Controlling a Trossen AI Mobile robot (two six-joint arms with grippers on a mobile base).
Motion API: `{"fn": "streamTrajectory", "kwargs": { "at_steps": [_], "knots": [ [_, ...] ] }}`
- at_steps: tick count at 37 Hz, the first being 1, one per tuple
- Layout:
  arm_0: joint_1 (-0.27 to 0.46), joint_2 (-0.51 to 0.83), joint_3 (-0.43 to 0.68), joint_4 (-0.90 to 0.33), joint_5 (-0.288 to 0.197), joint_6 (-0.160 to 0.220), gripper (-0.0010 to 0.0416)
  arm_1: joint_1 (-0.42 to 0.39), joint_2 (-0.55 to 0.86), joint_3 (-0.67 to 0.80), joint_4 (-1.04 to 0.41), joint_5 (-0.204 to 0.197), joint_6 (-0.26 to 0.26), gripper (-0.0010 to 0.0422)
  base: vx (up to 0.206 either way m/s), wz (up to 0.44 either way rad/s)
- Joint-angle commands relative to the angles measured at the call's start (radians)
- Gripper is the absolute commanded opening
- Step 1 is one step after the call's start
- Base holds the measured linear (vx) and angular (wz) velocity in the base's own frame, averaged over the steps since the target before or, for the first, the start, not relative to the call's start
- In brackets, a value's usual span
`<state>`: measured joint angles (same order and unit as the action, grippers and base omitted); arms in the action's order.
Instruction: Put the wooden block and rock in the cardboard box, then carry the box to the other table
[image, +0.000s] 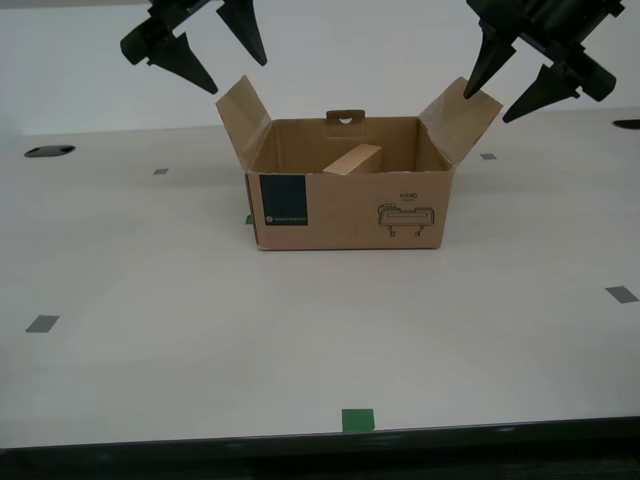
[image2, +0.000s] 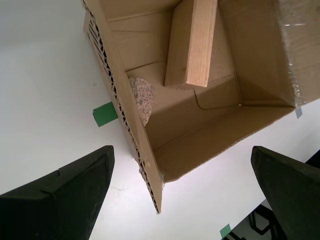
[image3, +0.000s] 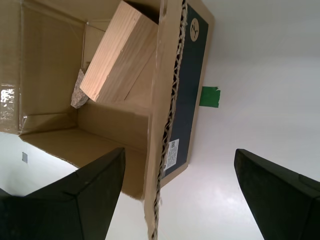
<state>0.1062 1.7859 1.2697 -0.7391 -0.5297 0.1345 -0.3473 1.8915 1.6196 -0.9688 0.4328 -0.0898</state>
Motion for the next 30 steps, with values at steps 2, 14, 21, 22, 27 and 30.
{"fn": "streamTrajectory", "kwargs": {
  "at_steps": [2,14,21,22,27,30],
  "knots": [
    [0.0,0.03,0.001,0.031,-0.014,-0.001,0.0312,0.001,0.002,-0.021,0.032,-0.003,-0.01,0.0373,0.0,0.0],
    [0.006,0.041,0.015,0.1,-0.027,0.026,0.0286,0.002,0.002,-0.042,0.127,-0.043,-0.078,0.0373,0.0,0.0],
    [0.01,0.041,0.054,0.103,-0.027,0.034,0.0261,0.004,0.002,-0.05,0.137,-0.043,-0.081,0.0373,0.0,0.0],
    [0.011,0.041,0.06,0.103,-0.027,0.034,0.0258,0.005,0.003,-0.051,0.138,-0.043,-0.083,0.0373,0.0,0.0],
    [0.013,0.042,0.074,0.104,-0.026,0.044,0.025,0.006,0.053,-0.03,0.13,-0.042,-0.087,0.0373,0.0,0.0],
    [0.013,0.053,0.074,0.103,-0.026,0.045,0.0251,0.006,0.102,-0.008,0.126,-0.039,-0.086,0.0373,0.0,0.0]
  ]
}}
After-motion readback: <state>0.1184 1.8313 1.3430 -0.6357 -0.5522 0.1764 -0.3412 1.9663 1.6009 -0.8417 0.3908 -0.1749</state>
